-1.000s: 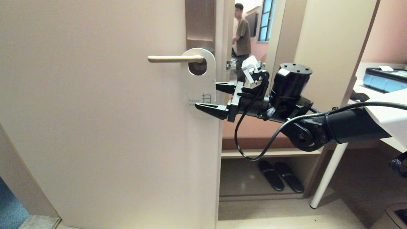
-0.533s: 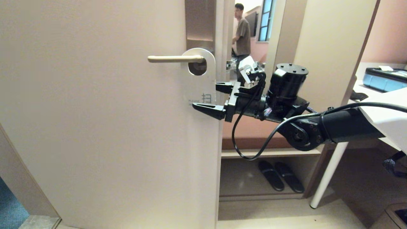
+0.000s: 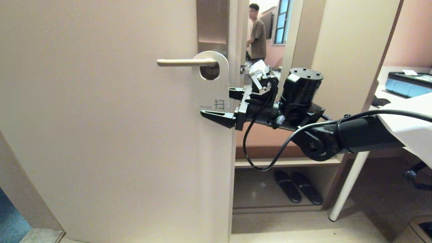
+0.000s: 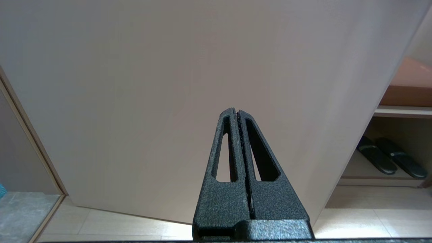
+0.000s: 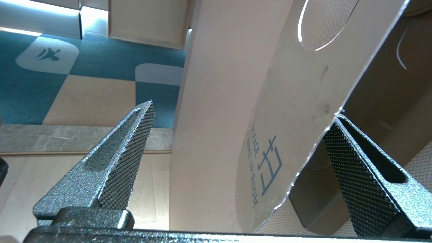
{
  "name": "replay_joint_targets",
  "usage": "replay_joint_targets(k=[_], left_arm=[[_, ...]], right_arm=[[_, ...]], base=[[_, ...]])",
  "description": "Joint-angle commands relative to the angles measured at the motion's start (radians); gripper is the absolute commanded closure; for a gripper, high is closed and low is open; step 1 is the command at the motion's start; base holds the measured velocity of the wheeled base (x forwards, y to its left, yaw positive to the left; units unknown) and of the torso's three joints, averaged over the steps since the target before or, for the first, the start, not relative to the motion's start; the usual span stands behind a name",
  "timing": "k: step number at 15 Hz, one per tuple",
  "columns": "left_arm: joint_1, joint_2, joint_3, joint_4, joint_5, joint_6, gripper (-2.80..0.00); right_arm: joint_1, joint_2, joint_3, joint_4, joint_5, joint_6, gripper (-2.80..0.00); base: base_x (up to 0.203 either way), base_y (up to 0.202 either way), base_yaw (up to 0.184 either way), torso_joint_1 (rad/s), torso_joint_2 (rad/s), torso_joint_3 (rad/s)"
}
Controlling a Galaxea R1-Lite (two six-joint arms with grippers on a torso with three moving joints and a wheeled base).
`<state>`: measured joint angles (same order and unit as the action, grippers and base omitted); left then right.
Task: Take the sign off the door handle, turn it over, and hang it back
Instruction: Take down the sign
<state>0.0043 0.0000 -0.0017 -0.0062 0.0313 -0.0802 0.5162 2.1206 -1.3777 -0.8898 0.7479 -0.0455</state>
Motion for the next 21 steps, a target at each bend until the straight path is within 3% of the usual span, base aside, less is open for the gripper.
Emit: replay_joint_targets(k=[1, 3, 4, 8, 21], left_arm=[[0.0, 0.0, 0.0, 0.0, 0.001, -0.001, 0.0], [0.0, 0.0, 0.0, 0.0, 0.001, 0.0, 0.0], [0.0, 0.0, 0.0, -0.001, 0.001, -0.001, 0.0], [0.0, 0.0, 0.0, 0.0, 0.001, -0.001, 0.0], [0.0, 0.0, 0.0, 0.0, 0.001, -0.001, 0.0]], right_arm=[[-0.001, -0.001, -0.006, -0.006, 0.004, 0.0, -2.8], [-0.001, -0.001, -0.008, -0.006, -0.006, 0.0, -2.8], [-0.001, 0.001, -0.012, -0.006, -0.021, 0.0, 0.0], [-0.001, 0.009, -0.021, -0.006, -0.07, 0.0, 0.0], [-0.002, 0.002, -0.012, -0.011, -0.105, -0.008, 0.0]], base=[[0.0, 0.0, 0.0, 0.0, 0.0, 0.0], [0.0, 0.0, 0.0, 0.0, 0.0, 0.0], [0.0, 0.0, 0.0, 0.0, 0.0, 0.0], [0.0, 0.0, 0.0, 0.0, 0.0, 0.0], [0.0, 0.0, 0.0, 0.0, 0.0, 0.0]])
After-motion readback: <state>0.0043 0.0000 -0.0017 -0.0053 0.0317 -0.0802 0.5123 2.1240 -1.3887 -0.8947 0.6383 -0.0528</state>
